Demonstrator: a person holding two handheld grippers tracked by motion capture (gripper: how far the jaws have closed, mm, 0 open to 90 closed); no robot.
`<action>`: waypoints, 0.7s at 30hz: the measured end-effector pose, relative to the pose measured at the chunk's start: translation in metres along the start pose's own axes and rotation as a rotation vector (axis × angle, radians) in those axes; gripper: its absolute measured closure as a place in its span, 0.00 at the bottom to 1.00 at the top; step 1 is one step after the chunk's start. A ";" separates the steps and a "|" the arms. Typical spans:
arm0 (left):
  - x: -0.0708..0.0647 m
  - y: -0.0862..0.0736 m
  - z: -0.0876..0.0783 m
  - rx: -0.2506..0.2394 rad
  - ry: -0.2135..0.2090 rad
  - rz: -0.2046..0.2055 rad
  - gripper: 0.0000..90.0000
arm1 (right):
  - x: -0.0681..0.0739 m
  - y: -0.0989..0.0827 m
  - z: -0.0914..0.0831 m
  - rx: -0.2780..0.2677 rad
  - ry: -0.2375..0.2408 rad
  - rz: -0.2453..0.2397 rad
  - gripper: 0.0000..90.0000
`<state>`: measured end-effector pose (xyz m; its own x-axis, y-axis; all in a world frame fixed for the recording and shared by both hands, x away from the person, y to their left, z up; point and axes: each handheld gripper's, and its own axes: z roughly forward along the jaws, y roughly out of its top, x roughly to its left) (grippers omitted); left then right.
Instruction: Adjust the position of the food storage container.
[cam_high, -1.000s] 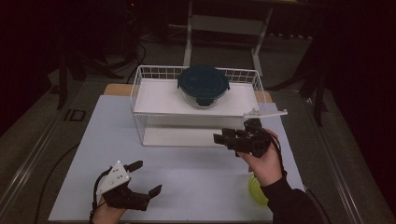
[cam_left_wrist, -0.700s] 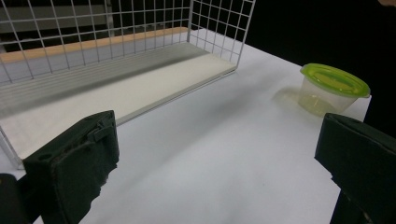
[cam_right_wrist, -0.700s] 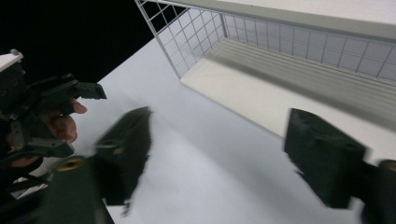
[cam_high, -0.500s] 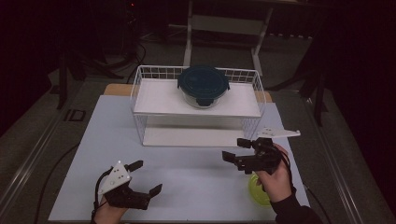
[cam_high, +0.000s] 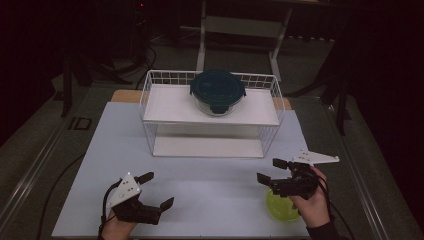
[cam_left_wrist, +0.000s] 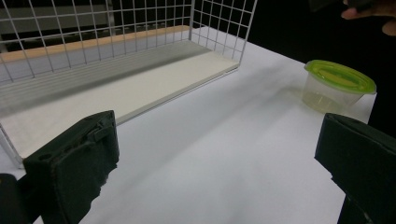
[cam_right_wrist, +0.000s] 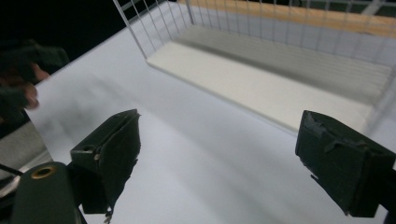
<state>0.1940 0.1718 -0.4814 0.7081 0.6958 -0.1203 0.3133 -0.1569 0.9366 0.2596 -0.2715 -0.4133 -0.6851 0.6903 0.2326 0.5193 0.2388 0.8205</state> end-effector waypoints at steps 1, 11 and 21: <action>0.000 0.000 0.000 0.000 0.000 0.000 0.00 | -0.002 -0.003 -0.002 0.002 -0.002 0.004 0.13; 0.000 0.000 0.001 0.003 -0.003 0.010 0.00 | -0.019 -0.031 -0.035 -0.006 -0.071 0.005 0.25; 0.000 -0.001 0.001 0.002 -0.004 0.011 0.00 | -0.045 -0.064 -0.056 0.031 -0.166 0.056 0.46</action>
<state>0.1944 0.1714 -0.4827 0.7138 0.6915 -0.1109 0.3066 -0.1662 0.9372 0.2288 -0.3555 -0.4469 -0.5624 0.8057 0.1859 0.5717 0.2164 0.7914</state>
